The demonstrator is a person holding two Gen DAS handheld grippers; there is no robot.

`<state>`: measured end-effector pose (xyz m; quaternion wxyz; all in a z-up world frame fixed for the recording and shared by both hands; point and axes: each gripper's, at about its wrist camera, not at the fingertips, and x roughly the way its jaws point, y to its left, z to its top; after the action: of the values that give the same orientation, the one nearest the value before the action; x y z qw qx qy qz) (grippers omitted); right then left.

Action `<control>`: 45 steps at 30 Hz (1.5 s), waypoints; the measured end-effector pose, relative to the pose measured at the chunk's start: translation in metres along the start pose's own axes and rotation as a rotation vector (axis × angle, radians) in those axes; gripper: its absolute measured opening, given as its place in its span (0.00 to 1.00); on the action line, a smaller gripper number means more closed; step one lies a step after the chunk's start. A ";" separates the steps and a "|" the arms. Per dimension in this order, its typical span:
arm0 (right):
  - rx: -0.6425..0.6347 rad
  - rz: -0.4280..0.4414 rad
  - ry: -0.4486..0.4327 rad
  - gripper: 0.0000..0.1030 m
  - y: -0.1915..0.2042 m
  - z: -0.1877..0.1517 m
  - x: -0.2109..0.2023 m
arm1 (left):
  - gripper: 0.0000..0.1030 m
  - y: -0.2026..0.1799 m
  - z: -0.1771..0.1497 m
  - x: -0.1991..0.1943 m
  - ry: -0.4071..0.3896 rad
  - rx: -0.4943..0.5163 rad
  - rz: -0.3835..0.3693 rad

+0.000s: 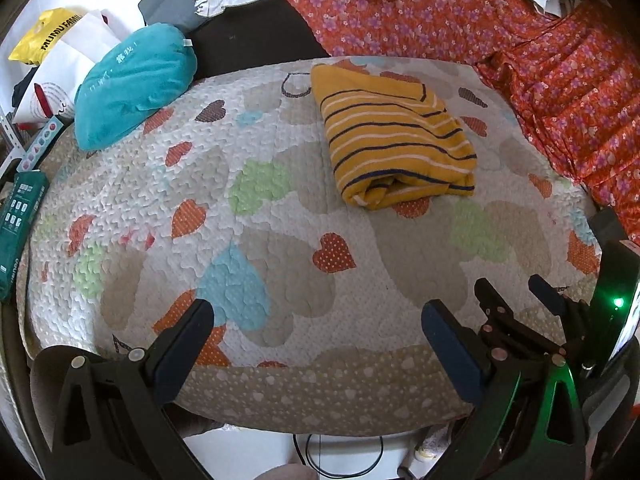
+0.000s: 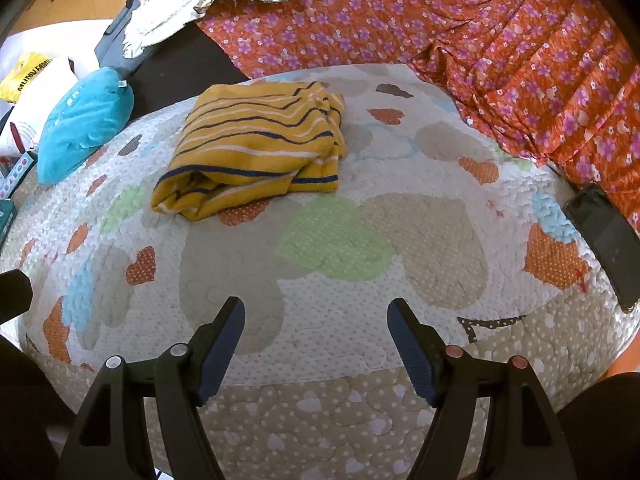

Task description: Fold small clothes

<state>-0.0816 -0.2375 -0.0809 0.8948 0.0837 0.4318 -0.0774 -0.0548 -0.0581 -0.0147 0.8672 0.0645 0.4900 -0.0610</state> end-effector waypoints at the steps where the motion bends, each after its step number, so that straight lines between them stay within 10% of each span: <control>1: 0.000 0.000 0.001 0.76 0.000 0.000 0.000 | 1.00 0.000 0.000 0.001 0.002 0.001 0.000; 45: -0.016 -0.012 -0.009 0.77 -0.003 0.000 0.005 | 1.00 0.004 -0.009 0.022 0.065 -0.014 -0.043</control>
<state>-0.0790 -0.2404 -0.0851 0.8968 0.0736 0.4290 -0.0794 -0.0509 -0.0537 -0.0379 0.8498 0.0499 0.5194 -0.0742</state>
